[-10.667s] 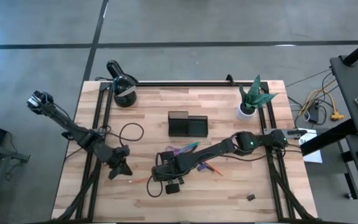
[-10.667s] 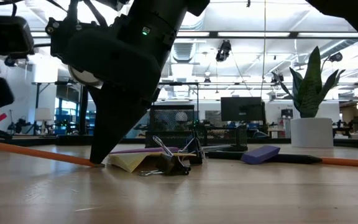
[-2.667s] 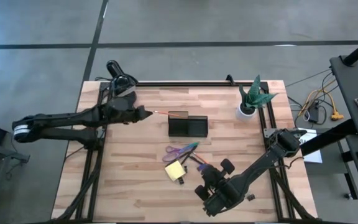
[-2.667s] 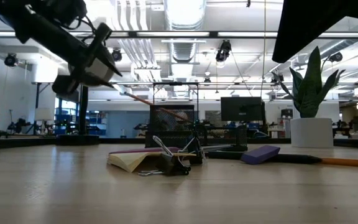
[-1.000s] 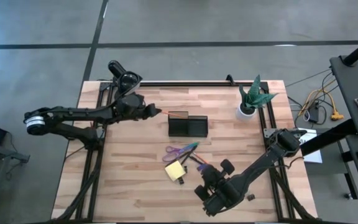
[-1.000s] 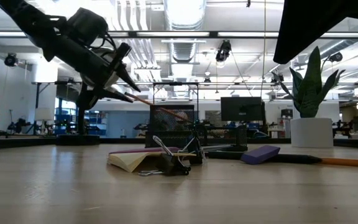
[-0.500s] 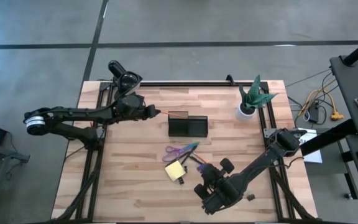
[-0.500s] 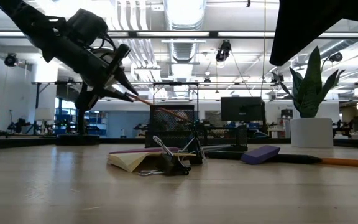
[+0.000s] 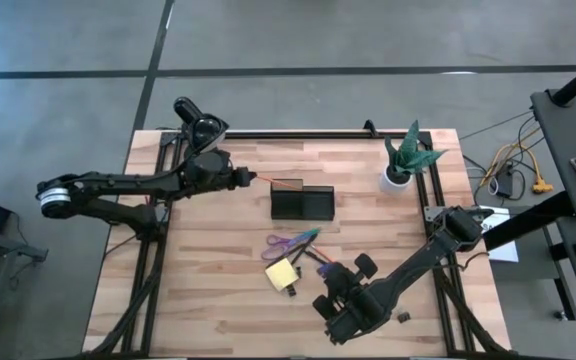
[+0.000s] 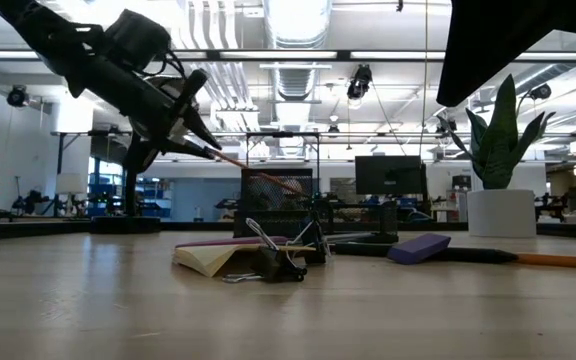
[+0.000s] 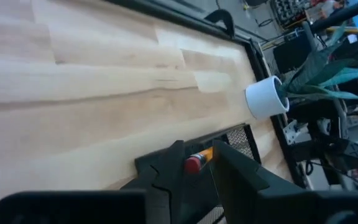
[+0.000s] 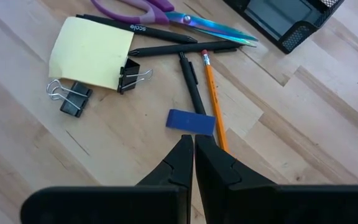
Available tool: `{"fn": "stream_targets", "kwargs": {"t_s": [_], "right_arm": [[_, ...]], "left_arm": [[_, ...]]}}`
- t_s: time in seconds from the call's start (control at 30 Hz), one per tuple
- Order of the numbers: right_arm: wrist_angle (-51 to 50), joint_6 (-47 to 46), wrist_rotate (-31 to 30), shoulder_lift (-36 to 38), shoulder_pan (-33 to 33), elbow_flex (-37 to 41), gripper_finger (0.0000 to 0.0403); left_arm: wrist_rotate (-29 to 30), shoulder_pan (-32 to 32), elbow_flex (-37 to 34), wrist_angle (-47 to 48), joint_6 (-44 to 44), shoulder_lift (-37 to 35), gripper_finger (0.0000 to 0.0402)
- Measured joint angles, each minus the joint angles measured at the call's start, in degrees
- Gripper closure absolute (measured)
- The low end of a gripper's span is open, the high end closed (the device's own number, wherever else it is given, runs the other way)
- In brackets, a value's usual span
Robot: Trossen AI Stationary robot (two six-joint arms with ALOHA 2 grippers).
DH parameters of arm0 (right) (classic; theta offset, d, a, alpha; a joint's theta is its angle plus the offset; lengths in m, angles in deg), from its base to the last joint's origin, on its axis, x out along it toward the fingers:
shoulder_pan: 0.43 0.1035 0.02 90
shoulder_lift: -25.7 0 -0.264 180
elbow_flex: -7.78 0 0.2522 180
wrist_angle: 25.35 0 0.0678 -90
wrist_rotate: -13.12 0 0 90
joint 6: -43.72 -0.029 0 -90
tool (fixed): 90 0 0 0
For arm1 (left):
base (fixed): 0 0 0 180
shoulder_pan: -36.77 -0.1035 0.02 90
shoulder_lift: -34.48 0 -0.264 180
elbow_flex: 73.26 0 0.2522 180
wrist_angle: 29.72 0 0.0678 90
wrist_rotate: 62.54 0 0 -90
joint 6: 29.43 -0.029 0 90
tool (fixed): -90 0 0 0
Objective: Pick and place office supplies into organizer
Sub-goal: Put the left orange pencil into the black desk organizer
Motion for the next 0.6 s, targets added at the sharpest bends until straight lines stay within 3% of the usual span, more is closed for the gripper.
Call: {"fn": "stream_targets", "kwargs": {"t_s": [0.3, 0.6], "right_arm": [[-0.4, 0.2, 0.0, 0.0, 0.0, 0.0, 0.0394], [-1.0, 0.1, 0.1, 0.0, 0.0, 0.0, 0.0394]], "left_arm": [[-2.1, 0.0, 0.6, -2.6, -3.5, -1.1, 0.0392], [-4.1, 0.1, 1.8, -1.6, -8.7, -2.3, 0.0394]]}}
